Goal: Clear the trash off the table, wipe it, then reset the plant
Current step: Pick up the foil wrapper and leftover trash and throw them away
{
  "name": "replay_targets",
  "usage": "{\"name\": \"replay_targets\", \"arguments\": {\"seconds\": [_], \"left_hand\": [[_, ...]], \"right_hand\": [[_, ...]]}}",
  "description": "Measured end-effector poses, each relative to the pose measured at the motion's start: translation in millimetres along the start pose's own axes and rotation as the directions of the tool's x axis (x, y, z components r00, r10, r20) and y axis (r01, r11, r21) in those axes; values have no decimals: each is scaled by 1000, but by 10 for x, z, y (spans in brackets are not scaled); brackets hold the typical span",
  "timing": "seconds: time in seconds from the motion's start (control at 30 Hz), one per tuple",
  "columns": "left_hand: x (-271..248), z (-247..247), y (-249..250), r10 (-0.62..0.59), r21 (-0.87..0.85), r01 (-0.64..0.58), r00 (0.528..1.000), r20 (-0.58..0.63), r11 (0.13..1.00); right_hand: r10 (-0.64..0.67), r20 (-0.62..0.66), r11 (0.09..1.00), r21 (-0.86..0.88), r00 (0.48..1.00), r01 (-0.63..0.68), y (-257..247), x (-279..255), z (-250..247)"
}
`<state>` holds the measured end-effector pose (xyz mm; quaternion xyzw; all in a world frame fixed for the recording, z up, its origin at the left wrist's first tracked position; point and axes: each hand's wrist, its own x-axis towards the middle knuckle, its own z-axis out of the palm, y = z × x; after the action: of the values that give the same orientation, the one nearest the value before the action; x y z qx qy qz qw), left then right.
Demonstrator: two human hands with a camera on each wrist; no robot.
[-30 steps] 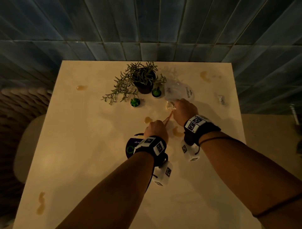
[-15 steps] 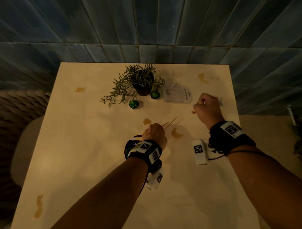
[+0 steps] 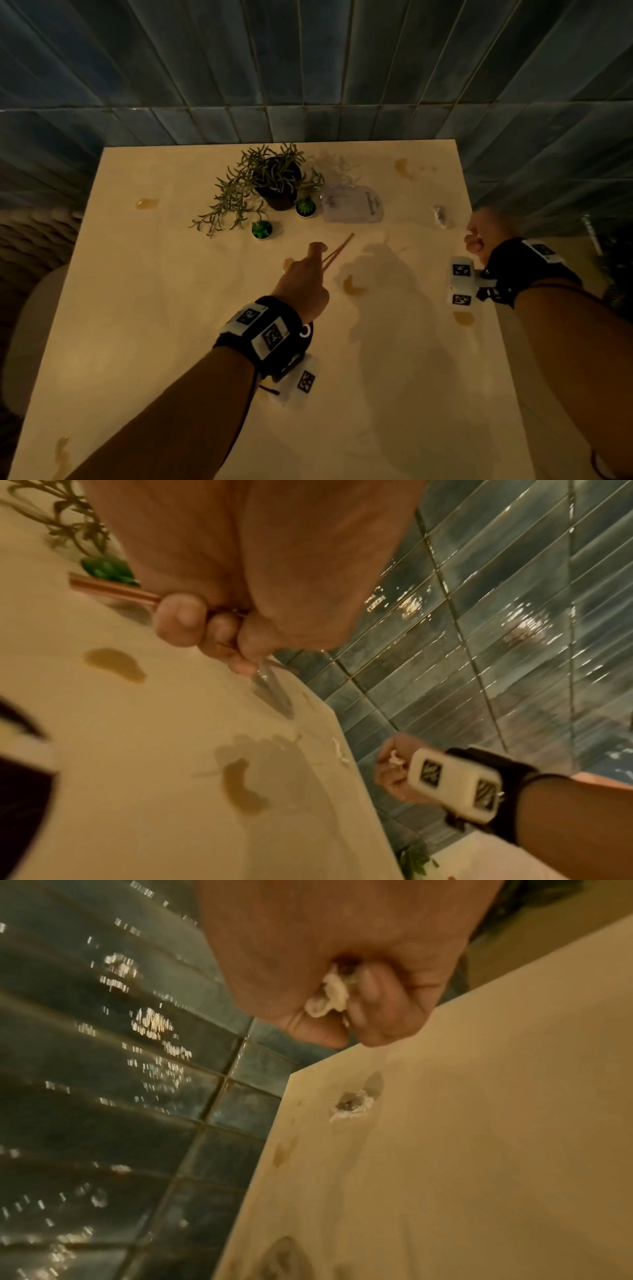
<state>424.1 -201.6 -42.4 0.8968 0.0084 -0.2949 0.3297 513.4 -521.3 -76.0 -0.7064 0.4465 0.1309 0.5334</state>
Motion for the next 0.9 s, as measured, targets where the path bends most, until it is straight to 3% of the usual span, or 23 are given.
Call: {"name": "replay_targets", "arguments": {"seconds": [0.1, 0.2, 0.27, 0.37, 0.53, 0.77, 0.9], "left_hand": [[66, -162, 235, 60, 39, -58, 997, -49, 998], [238, -282, 462, 108, 20, -107, 982, -153, 994], [399, -337, 591, 112, 70, -100, 975, -192, 993], [691, -381, 706, 161, 303, -81, 955, -250, 950], [1096, -304, 762, 182, 594, -69, 974, -132, 801], [1338, -200, 778, 95, 691, -55, 995, -20, 721], [1287, -155, 862, 155, 681, -50, 984, -94, 730]], "right_hand": [[-73, 49, 934, -348, 996, 85, -54, 89, 141], [-261, 21, 704, -679, 965, 205, -23, 197, 306], [-324, 29, 582, -782, 945, 224, 9, 172, 399], [-393, 25, 541, -802, 919, 253, 44, 154, 459], [-437, 77, 406, -873, 896, 272, 108, 174, 452], [-454, 142, 353, -878, 880, 324, 140, 223, 412], [-451, 114, 419, -849, 885, 323, 135, 238, 390]]}}
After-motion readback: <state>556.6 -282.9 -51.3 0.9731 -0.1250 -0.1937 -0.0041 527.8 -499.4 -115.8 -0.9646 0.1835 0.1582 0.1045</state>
